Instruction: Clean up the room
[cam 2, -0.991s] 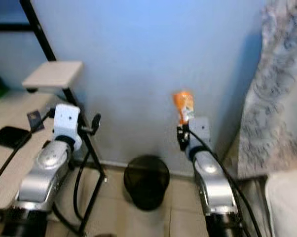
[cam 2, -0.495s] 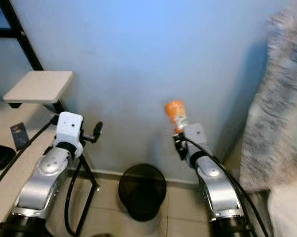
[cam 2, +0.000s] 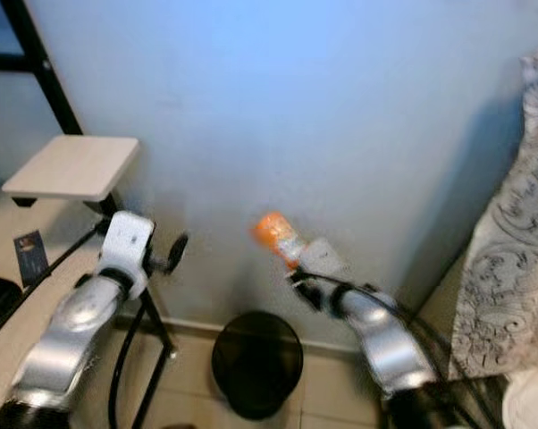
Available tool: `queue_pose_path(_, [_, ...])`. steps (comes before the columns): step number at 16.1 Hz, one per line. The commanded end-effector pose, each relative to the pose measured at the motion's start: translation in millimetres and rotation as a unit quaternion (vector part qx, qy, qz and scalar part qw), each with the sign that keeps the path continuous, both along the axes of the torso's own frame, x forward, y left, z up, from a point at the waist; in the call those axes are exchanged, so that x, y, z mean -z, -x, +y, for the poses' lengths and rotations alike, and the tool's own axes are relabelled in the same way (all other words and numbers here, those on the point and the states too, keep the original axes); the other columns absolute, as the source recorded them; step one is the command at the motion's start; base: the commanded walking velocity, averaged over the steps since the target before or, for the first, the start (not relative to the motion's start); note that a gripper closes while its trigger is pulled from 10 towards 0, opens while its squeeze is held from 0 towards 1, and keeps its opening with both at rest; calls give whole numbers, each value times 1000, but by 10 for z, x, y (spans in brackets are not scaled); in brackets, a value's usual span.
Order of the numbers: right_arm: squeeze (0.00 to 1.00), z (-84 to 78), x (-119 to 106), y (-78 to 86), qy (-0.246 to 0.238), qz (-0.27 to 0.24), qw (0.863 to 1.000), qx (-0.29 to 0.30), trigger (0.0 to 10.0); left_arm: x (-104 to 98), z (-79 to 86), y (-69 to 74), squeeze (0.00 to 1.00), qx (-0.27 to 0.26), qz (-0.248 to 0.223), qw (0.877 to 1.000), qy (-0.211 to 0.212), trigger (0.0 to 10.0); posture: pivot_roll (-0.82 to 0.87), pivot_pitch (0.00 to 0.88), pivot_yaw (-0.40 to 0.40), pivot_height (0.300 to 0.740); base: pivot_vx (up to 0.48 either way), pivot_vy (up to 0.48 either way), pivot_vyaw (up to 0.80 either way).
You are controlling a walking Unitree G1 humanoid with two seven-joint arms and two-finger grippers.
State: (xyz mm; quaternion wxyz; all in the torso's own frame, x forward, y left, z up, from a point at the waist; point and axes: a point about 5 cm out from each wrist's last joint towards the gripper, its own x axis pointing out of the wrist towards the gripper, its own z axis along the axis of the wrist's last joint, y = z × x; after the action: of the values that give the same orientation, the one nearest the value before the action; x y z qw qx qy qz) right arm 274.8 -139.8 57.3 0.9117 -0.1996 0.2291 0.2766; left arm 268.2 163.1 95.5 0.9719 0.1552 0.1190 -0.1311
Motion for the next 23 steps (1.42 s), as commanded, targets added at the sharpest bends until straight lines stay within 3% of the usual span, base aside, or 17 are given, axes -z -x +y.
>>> queue_pose_path(1, [0, 10, 29, -54, 9, -1, 1000, -4, 10000, 48, -47, 36, 0, 36, 17, 999, -11, 10000, 96, 0, 15, 740, 0, 0, 0])
queue_pose_path(3, [0, 18, 115, -101, 31, 9, 999, -4, 10000, 64, -67, 53, 0, 71, 30, 997, -18, 10000, 105, 0, 8, 740, 0, 0, 0])
queue_pose_path(4, [0, 44, 253, -184, 69, 18, 997, 7, 10000, 91, -122, 82, 0, 157, 59, 985, -45, 10000, 114, 0, 1, 740, 0, 0, 0])
queue_pose_path(6, [0, 84, 334, -225, 84, 23, 996, 19, 10000, 106, -124, 94, 0, 204, 80, 974, -62, 10000, 117, 0, 0, 740, 0, 0, 0])
queue_pose_path(8, [0, 178, 473, -249, 101, 43, 994, 27, 10000, 102, -89, 117, 0, 273, 118, 951, -81, 10000, 114, 0, 12, 740, 0, 0, 0])
queue_pose_path(13, [0, 326, 540, -284, 101, 60, 993, 30, 10000, 147, -50, 221, 0, 355, 190, 906, -132, 10000, 121, 0, 19, 740, 0, 0, 0])
queue_pose_path(15, [0, 360, 536, -299, 95, 58, 993, 32, 10000, 142, -61, 222, 0, 364, 191, 899, -149, 10000, 124, 0, 17, 740, 0, 0, 0])
queue_pose_path(23, [0, 377, 539, -316, 102, 57, 993, 21, 10000, 121, -32, 182, 0, 351, 183, 903, -169, 10000, 132, 0, 7, 740, 0, 0, 0])
